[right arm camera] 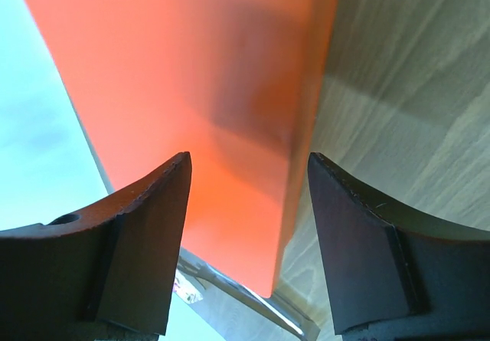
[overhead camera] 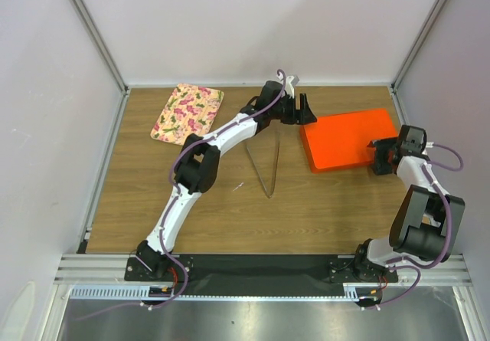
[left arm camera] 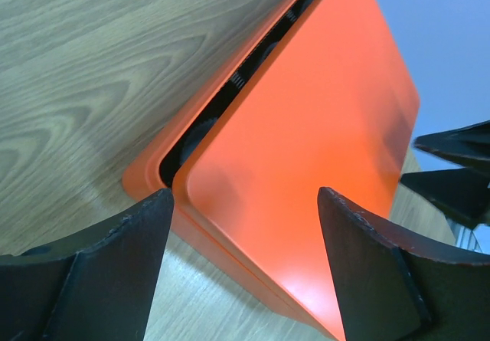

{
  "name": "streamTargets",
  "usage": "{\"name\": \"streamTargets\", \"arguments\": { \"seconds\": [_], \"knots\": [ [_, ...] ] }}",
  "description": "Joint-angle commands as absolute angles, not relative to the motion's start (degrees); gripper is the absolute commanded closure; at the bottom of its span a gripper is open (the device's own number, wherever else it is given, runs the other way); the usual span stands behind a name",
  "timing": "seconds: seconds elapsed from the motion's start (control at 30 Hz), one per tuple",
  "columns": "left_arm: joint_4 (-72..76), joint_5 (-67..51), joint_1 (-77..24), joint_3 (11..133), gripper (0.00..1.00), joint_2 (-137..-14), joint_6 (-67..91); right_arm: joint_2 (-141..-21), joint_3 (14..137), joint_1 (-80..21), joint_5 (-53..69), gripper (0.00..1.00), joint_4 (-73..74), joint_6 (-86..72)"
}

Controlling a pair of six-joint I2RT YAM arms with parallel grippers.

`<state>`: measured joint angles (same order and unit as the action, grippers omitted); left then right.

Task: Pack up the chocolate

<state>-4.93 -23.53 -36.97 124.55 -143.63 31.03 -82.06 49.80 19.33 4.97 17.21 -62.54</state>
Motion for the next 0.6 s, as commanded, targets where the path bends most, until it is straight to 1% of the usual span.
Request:
{"name": "streamTargets", "arguments": {
  "seconds": [0.0,0.23,0.5,0.57],
  "knots": [
    [-1.3,-25.7,-36.9,126.8,0.18,-143.6,30.7,-82.6,48.3,19.3,4.4,0.32,13.4,-64.2],
    [-0.6,-26.5,-36.9,125.6,0.19,-144.0,30.8,-81.7,49.3,20.2,3.6,0.32,15.6,-62.4],
    [-0.2,-27.1,-37.1,125.8,0.2,-145.4,32.2,-83.2,44.3,20.7,4.6,0.36,8.6,-62.1],
    [-0.3,-26.9,-37.0,125.9,0.2,-145.5,32.0,-83.0,43.9,20.7,4.6,0.39,6.7,-61.8]
  ]
}}
